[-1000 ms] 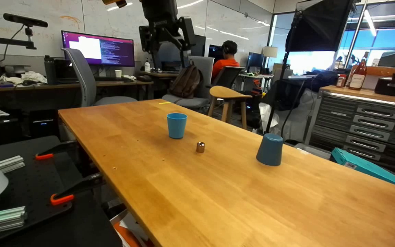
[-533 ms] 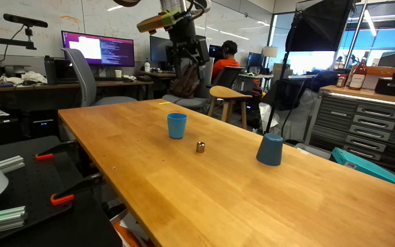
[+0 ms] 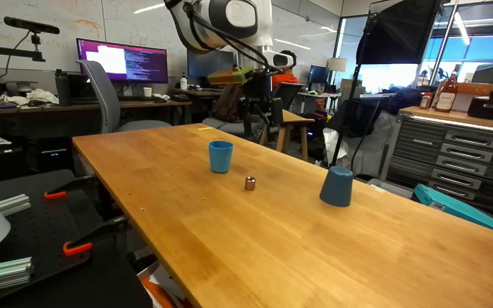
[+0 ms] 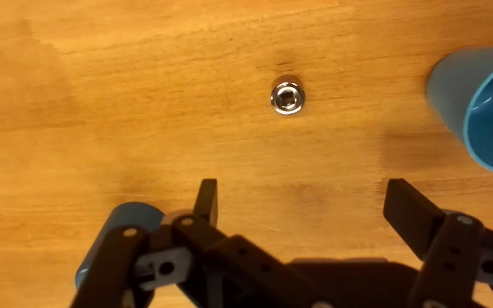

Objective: Put the object in the blue cup

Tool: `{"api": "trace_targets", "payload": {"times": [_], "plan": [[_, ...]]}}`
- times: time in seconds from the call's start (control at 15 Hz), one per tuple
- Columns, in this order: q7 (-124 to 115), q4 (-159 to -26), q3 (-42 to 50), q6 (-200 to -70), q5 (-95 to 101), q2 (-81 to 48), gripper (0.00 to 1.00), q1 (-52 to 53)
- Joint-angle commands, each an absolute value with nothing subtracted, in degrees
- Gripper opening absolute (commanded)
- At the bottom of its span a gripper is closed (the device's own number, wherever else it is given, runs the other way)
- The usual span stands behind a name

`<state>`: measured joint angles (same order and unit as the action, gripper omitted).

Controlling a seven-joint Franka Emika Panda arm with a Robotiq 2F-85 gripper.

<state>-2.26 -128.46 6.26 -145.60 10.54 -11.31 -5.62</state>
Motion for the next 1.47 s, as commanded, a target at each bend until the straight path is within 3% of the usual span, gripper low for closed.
{"api": "trace_targets", "payload": {"times": [0.0, 0.8, 0.87, 0.93, 1.4], "plan": [[-4.5, -123.0, 7.0, -147.1, 10.1, -19.0, 1.0, -5.3], [-5.4, -121.5, 7.3, -146.6, 7.7, -28.0, 1.0, -4.9], [-5.6, -121.7, 7.2, -147.0, 7.5, -28.2, 0.75, -4.9], [-5.7, -121.7, 7.2, -146.9, 7.4, -28.5, 0.73, -4.9], [-6.4, -122.3, 5.9, -144.1, 2.1, -27.0, 0.2, -5.4]]}}
